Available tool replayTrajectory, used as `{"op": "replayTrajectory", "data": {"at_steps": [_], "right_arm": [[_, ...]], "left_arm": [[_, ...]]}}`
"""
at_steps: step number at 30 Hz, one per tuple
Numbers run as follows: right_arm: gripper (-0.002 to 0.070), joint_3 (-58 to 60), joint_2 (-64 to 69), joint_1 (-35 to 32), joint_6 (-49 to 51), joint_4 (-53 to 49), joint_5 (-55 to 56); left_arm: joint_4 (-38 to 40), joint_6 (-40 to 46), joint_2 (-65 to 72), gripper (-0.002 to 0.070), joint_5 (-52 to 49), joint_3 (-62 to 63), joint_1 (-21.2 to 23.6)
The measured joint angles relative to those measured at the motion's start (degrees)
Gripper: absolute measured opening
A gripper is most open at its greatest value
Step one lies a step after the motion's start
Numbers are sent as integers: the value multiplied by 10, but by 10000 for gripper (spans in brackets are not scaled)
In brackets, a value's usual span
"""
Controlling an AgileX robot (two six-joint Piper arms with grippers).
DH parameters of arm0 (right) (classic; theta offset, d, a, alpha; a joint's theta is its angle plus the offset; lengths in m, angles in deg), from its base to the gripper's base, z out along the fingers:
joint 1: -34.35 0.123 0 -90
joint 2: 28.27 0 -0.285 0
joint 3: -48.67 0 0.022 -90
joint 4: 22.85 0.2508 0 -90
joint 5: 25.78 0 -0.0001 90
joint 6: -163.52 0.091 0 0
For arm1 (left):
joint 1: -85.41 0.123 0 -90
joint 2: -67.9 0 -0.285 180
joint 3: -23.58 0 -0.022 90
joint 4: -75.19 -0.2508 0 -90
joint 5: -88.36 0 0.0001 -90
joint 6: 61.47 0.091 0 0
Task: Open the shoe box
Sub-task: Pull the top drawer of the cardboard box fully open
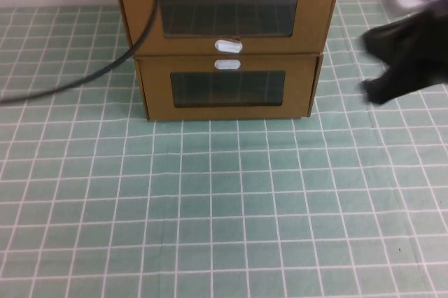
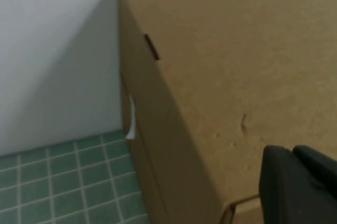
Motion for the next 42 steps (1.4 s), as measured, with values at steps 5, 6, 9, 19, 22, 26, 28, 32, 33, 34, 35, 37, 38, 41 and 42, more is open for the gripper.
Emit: {"op": "replayTrajectory", "data": {"at_steps": [5, 6, 9, 19, 22, 26, 28, 32, 33, 34, 35, 37, 38, 41, 42], "right_arm": [[-13, -123, 146, 70, -28, -61, -85], [-13, -151, 176, 82, -24, -91, -103], [-13, -213, 251, 125, 54, -253, -141], [-10, -235, 380, 253, 528, -884, -132], [4, -236, 399, 261, 624, -996, -132], [46, -237, 410, 261, 665, -1041, -130], [78, -237, 411, 261, 668, -1046, -138], [172, -238, 412, 261, 653, -1050, -147], [193, -238, 412, 261, 650, -1050, -147], [218, -238, 412, 261, 649, -1050, -144], [239, -238, 412, 261, 648, -1050, -139], [261, -238, 413, 261, 638, -1050, -131], [267, -239, 414, 261, 630, -1052, -127], [274, -239, 424, 260, 610, -1052, -128], [274, -239, 427, 260, 607, -1052, -131]], "left_arm": [[111, 94, 125, -5, -94, 158, -8], [141, 120, 149, -5, -117, 193, -8], [210, 170, 219, -5, -187, 292, -8], [272, 147, 377, -5, -317, 446, -8], [277, 144, 381, -5, -329, 450, -2], [290, 143, 382, -5, -342, 452, 4], [297, 142, 382, -5, -347, 452, 8], [300, 142, 382, -5, -350, 452, 8], [302, 142, 382, -5, -350, 452, 8], [306, 142, 383, -5, -350, 452, 8], [309, 142, 383, -5, -350, 452, 9], [313, 141, 384, -5, -351, 452, 9], [315, 141, 384, -5, -351, 452, 9], [322, 140, 384, -5, -353, 452, 9], [323, 140, 385, -5, -354, 452, 10]]}}
